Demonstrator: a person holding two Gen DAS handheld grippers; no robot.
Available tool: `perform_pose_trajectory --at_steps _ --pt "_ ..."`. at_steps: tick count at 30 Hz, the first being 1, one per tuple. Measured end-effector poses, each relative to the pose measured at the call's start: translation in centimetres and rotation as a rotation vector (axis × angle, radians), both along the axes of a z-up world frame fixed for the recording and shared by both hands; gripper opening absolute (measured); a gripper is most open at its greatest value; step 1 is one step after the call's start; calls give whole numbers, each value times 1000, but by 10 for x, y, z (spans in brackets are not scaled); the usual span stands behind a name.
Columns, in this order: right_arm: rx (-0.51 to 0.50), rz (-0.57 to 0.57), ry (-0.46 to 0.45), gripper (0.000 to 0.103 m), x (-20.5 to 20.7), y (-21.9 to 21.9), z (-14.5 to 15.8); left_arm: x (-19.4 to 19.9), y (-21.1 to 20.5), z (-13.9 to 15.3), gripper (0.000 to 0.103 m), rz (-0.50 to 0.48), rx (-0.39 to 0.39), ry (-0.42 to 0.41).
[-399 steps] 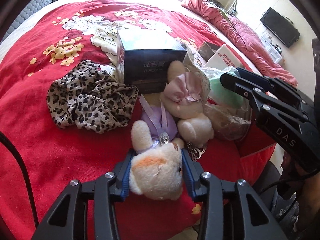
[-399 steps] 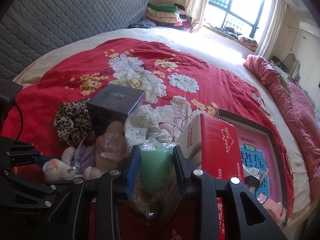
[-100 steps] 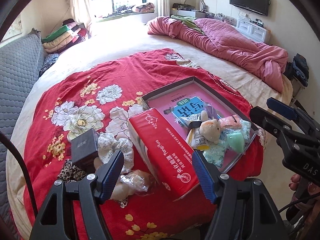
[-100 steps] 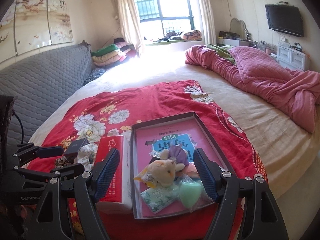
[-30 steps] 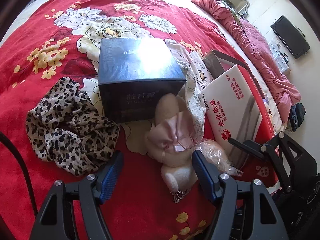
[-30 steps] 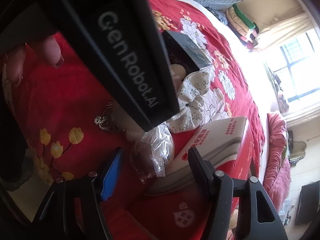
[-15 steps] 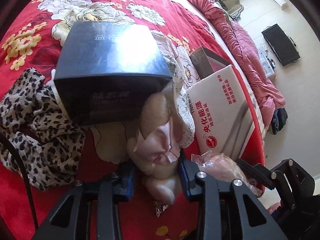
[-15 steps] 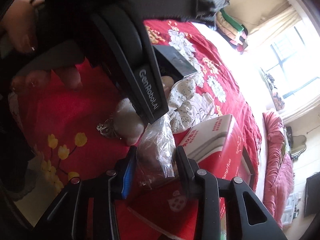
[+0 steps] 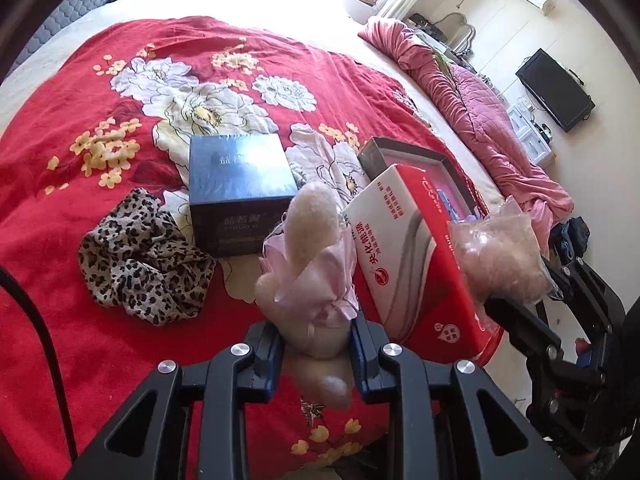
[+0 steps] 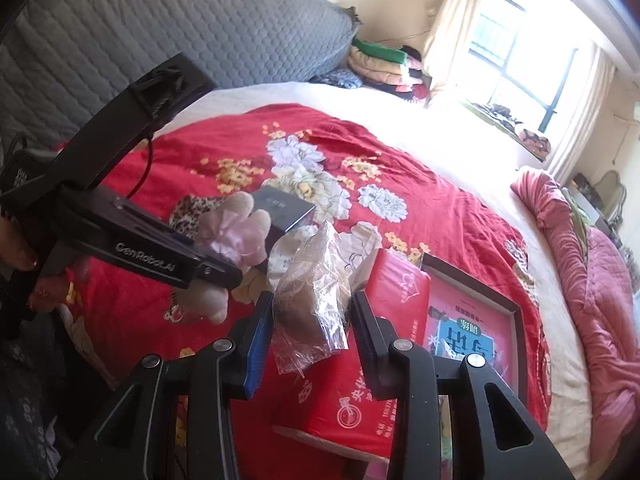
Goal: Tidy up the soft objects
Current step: 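Carry the pink bunny with the left tool while the right tool carries the clear bag over the tray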
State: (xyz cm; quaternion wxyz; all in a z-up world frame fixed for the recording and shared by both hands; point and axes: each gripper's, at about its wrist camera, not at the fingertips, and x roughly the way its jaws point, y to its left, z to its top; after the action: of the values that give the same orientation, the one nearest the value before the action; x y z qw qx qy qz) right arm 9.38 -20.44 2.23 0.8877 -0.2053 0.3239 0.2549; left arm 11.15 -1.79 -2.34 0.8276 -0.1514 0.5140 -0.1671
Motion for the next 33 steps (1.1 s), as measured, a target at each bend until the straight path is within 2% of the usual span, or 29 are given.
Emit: perform_pose_trajectory --at_steps 8,12,16,24,33 --pt "143 -121 -38 40 -30 -38 36 -9 -23 57 28 -27 41 -113" --pt "214 -209 -57 40 -37 -72 50 -8 -58 80 28 -91 61 -162" --pt "278 -304 -80 40 -37 -113 61 -6 -101 92 28 -166 83 -193" --pt "361 -476 -58 40 -35 -190 56 8 -190 78 28 -304 118 -163" --pt "386 -580 25 40 -25 -227 18 22 -250 36 28 -391 170 -80"
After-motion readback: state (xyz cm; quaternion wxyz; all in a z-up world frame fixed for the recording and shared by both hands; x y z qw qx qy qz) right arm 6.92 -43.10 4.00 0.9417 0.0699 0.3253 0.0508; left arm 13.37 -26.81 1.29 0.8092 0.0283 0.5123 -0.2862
